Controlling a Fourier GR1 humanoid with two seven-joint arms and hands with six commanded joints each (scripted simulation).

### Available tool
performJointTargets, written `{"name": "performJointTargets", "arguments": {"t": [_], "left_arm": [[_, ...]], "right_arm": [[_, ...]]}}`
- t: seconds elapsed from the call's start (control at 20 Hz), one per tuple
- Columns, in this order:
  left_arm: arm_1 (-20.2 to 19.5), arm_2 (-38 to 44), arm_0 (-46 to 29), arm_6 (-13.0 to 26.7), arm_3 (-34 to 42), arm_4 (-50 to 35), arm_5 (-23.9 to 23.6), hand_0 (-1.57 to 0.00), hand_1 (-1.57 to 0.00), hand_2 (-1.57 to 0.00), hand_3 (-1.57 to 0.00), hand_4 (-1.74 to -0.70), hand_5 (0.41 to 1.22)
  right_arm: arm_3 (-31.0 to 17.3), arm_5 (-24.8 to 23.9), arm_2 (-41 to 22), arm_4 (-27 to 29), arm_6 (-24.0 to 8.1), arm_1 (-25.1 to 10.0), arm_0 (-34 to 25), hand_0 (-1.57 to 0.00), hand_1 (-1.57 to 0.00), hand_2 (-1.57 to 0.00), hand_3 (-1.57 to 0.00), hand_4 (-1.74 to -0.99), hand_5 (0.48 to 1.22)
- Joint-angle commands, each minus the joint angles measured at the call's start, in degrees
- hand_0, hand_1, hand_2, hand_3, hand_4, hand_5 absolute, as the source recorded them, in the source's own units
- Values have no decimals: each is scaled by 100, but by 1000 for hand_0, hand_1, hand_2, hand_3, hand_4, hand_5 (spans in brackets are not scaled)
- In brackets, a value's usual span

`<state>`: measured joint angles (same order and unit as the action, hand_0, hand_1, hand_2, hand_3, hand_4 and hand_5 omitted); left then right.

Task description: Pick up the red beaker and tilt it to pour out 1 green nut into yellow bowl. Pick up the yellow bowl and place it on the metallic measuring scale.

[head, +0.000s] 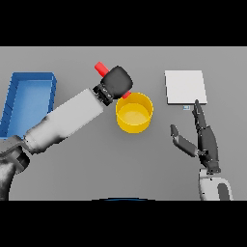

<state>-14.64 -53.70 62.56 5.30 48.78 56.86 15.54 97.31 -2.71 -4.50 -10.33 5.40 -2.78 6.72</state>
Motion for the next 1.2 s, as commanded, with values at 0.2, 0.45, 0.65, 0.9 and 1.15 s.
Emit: {"name": "performJointTargets", "arguments": {"t": [0.2,0.45,0.65,0.9,1.15], "left_arm": [[-20,-612,372,-180,-147,396,171,-1571,-1571,-1571,-1551,-1738,1221],[111,-1043,836,-391,-527,632,257,-1571,-1571,-1571,-1564,-1737,1221],[158,-1474,1097,-689,-689,820,349,-1571,-1571,-1571,-1568,-1735,1221],[207,-1922,1377,-887,-805,1052,162,-1571,-1571,-1571,-1570,-1734,1221],[83,-1811,1997,-1188,-981,855,110,-1571,-1571,-1571,-1571,-1729,1221]], "right_arm": [[-48,-124,-19,-139,-117,42,-25,1,1,1,1,-1286,618],[-21,-166,-40,-231,-49,13,-6,1,1,1,1,-1260,586],[-64,-249,-102,-395,-66,34,18,1,1,1,1,-1216,585],[-134,-210,-103,-398,73,-7,29,1,1,1,1,-1209,593],[-17,-303,-130,-496,27,16,7,1,1,1,1,-1209,592]]}}
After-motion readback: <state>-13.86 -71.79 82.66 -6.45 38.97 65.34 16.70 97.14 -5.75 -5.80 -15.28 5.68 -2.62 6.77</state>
